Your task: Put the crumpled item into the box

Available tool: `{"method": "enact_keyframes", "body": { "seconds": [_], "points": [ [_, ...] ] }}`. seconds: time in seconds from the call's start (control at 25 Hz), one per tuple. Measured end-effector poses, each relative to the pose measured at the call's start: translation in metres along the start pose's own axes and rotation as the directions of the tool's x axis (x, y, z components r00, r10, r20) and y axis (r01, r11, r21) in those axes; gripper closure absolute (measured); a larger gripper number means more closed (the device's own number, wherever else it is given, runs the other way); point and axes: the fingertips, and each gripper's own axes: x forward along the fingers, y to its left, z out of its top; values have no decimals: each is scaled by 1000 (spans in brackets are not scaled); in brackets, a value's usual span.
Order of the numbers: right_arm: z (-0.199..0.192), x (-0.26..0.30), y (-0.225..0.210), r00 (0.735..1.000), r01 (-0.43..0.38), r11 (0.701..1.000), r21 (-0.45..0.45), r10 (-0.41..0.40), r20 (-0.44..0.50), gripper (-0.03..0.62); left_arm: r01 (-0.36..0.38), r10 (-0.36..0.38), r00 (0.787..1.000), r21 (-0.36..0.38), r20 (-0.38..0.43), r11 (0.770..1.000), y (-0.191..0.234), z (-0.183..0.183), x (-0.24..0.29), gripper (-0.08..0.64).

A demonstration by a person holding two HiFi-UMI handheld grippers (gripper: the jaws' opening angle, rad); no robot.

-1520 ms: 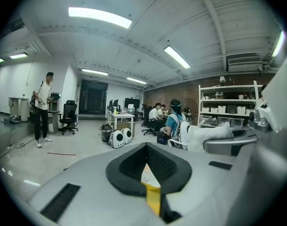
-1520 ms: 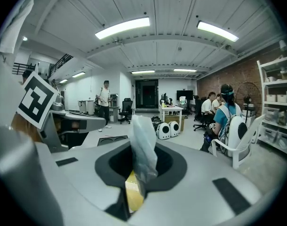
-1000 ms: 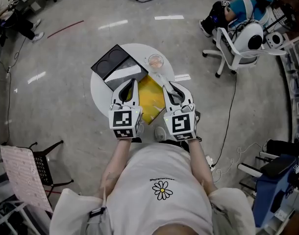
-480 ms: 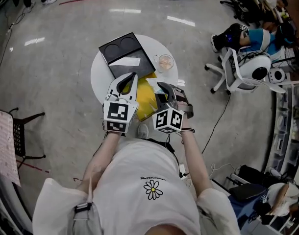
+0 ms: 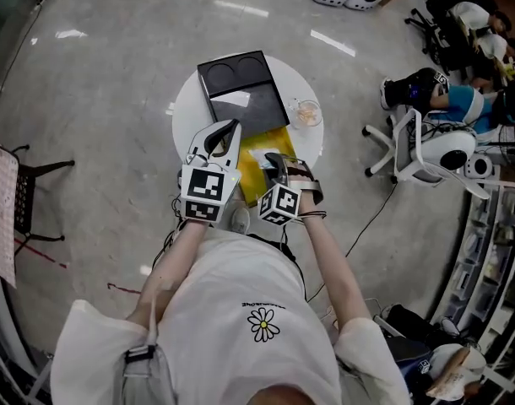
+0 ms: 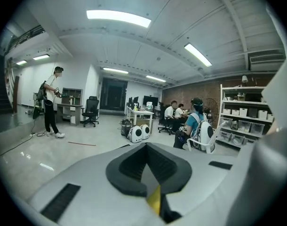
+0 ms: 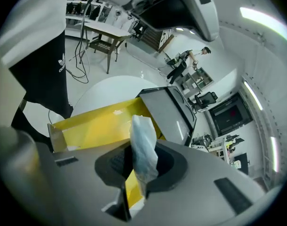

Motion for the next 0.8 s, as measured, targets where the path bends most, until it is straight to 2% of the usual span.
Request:
{"method": "enact_keyframes", "body": {
  "seconds": [0.24, 0.44, 0.56, 0.68, 0.8],
  "points": [
    [-11, 26, 15, 997, -49, 998, 25, 51, -57, 543, -44, 43, 999, -31, -18, 999, 21, -13, -11, 560],
    [-15, 35, 11, 994, -67, 985, 156, 81, -80, 533, -63, 62, 998, -41, -28, 997, 29, -15, -14, 560],
    [-16, 40, 14, 988, -95, 973, 211, 117, -97, 458, -67, 66, 997, -45, -30, 997, 32, -16, -15, 560],
    [-13, 41, 28, 973, -189, 945, 267, 218, -82, 303, -66, 64, 997, -44, -32, 997, 32, -18, -15, 560],
    [-8, 39, 38, 959, -248, 929, 274, 275, -63, 237, -61, 59, 998, -41, -32, 997, 31, -17, -15, 560]
  ]
}}
